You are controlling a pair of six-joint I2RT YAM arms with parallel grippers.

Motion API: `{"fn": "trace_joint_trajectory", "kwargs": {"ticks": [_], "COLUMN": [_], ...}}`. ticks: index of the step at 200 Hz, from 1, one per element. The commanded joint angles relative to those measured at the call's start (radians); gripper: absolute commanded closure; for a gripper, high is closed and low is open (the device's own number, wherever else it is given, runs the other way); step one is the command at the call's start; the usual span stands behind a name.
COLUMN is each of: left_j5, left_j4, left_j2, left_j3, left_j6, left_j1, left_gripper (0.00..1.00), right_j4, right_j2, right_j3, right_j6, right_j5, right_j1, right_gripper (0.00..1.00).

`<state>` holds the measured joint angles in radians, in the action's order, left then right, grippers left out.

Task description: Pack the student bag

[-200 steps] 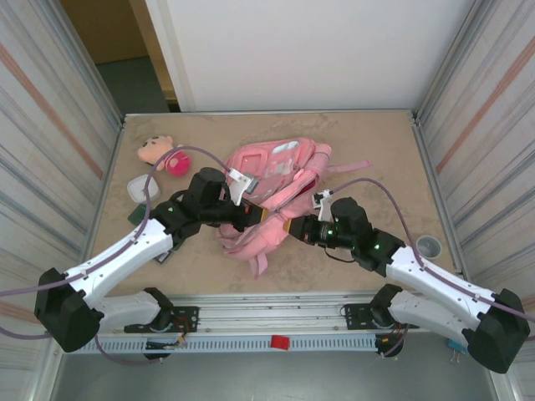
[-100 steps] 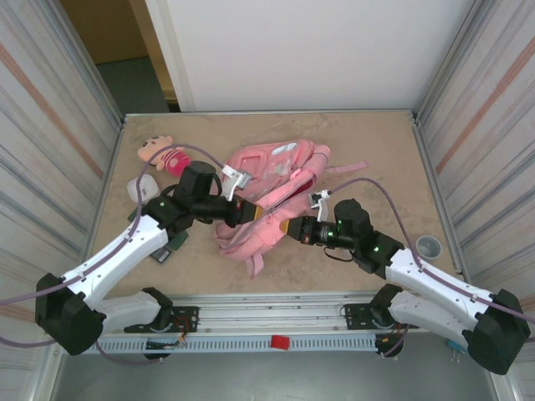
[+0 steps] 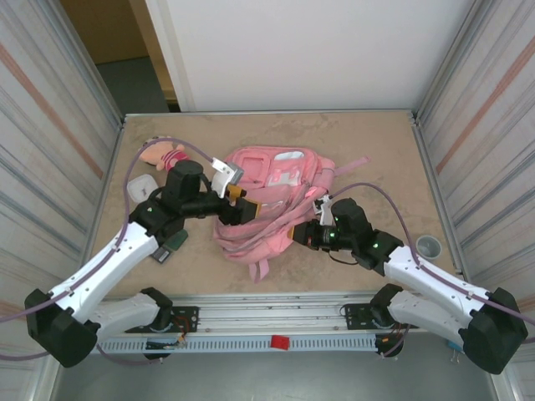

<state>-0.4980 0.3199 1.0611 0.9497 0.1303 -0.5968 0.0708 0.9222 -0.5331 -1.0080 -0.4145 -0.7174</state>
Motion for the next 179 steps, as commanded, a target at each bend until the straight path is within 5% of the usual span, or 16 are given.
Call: {"fn": "trace_joint_trajectory", "kwargs": {"ticks": [1, 38, 59, 86, 113, 126, 149, 179], "left_j5": [-0.005, 0.106, 0.201, 0.322, 0.256, 0.178, 0.054, 0.027], "left_j4": [0.02, 0.058, 0.052, 0.009, -0.066, -0.121, -0.187, -0.168], "left_j2": [-0.001, 0.101, 0.165, 0.182, 0.136, 0.115, 0.099, 0.102], "left_j3": [-0.031, 0.009, 0.019, -0.011, -0.042, -0.062, -0.073, -0.052], "left_j6": [-0.091, -0.199, -0.183, -0.15, -0.066, 0.008, 0.099, 0.113], "left_j1": [-0.033, -0.177, -0.194, -0.18, -0.141, -0.114, -0.095, -0.094], "left_gripper": [0.17, 0.1, 0.15, 0.42, 0.87, 1.0, 1.0, 1.0], "right_j4": [-0.068, -0.101, -0.101, -0.08, -0.017, 0.044, 0.235, 0.607], "right_j2": [-0.015, -0.025, -0.032, -0.055, -0.094, -0.11, -0.135, -0.156], "right_j3": [-0.065, -0.081, -0.092, -0.089, -0.049, -0.015, -0.035, -0.257], "right_j6": [-0.001, 0.001, 0.011, 0.032, 0.087, 0.111, 0.188, 0.332], "right_j5": [-0.043, -0.075, -0.088, -0.101, -0.095, -0.066, 0.002, 0.155], "right_j1": [0.009, 0.008, 0.008, 0.009, 0.017, 0.023, 0.041, 0.076], "right_gripper": [1.0, 1.0, 1.0, 1.0, 1.0, 1.0, 0.63, 0.44]}}
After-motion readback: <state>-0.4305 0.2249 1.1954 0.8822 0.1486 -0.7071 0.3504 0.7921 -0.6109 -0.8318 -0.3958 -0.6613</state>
